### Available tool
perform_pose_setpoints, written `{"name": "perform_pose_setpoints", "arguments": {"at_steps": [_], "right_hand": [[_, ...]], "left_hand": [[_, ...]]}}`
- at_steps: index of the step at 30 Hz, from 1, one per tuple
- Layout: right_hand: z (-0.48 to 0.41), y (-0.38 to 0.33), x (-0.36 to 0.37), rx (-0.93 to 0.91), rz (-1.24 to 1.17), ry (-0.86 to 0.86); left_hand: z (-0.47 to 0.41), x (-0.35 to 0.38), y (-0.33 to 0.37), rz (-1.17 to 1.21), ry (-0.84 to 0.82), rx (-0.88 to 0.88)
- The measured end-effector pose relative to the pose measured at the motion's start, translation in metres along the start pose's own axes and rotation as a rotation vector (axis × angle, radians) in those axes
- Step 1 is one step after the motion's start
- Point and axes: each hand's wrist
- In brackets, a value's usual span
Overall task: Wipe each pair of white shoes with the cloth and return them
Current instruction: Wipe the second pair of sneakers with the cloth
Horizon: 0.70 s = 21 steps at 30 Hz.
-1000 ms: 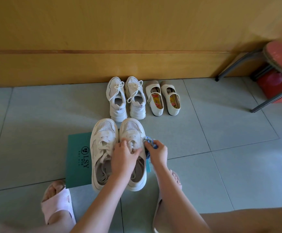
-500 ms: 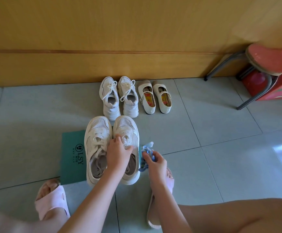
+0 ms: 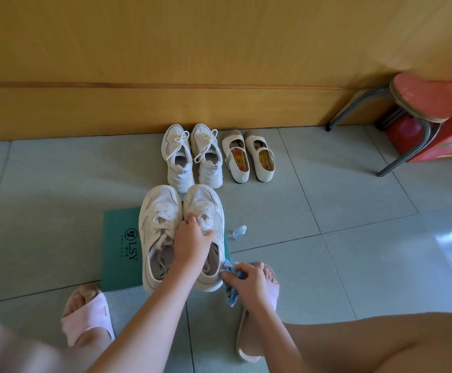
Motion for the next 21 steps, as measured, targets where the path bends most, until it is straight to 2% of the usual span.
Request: {"name": "perform_pose_setpoints", "arguments": {"at_steps": [3,5,7,9,11,13,16,21], "right_hand": [[-0.004,0.0,-0.006,0.03,-0.093,-0.015],[-0.008,-0.006,-0.008,0.014,-0.225,0.048],[-0.016,-0.016,-0.009,-0.055,-0.325,0.123],[-0.024,-0.033,-0.008,-0.1,-0.415,0.12],[-0.03,-0.048,-0.005,-0.116,-0.506,0.057],[-0.035,-0.058,0.002,-0.115,-0.588,-0.01],[-0.038,-0.071,0.013,-0.17,-0.47,-0.02],[-0.042,-0.08,0.029,-0.283,-0.132,0.052]], "left_hand": [[0.0,-0.005,0.003,-0.008,-0.053,-0.025],[0.003,-0.014,0.007,0.027,-0.059,-0.011],[0.009,-0.03,0.01,0.137,0.002,0.061],[0.015,-0.051,0.014,0.316,-0.001,0.093],[0.019,-0.068,0.016,0.568,-0.141,0.058],[0.023,-0.08,0.017,0.863,-0.333,-0.073],[0.026,-0.09,0.014,1.131,-0.52,-0.193],[0.023,-0.093,0.0,1.275,-0.325,-0.259]]}}
Point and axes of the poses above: each hand's wrist, its own z-axis away from the middle knuckle, its own x-axis out of the palm, y = z × x
